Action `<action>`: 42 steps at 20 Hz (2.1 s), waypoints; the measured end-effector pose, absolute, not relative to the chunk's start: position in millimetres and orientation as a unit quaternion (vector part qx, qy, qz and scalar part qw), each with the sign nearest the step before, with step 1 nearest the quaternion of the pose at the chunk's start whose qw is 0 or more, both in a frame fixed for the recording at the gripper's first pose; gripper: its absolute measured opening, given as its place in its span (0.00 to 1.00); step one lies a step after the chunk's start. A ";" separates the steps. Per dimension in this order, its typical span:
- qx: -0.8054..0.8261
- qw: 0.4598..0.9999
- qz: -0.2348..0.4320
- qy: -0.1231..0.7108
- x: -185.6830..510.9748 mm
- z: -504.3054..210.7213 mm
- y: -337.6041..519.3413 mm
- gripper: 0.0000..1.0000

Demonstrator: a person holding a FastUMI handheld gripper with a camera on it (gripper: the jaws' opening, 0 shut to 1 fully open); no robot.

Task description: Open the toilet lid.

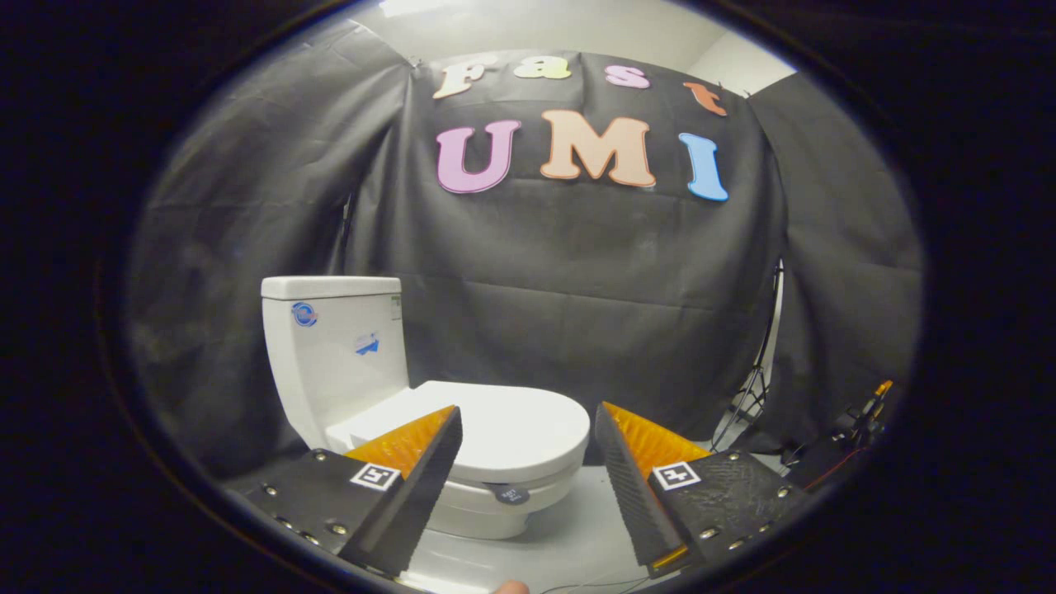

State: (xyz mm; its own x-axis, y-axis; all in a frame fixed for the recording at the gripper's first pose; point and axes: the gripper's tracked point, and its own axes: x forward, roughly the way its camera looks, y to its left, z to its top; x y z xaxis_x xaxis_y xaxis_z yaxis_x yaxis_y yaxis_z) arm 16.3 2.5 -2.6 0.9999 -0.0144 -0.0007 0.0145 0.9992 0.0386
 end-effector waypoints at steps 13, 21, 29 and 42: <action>0.099 0.994 -0.025 0.026 34.4 -24.6 -11.1 0.96; 0.171 0.985 -0.011 0.012 51.6 -26.3 -3.2 0.96; 0.319 0.948 0.005 -0.008 91.3 -40.9 7.6 0.95; 0.469 0.874 -0.091 0.086 115.3 -164.9 -5.5 0.89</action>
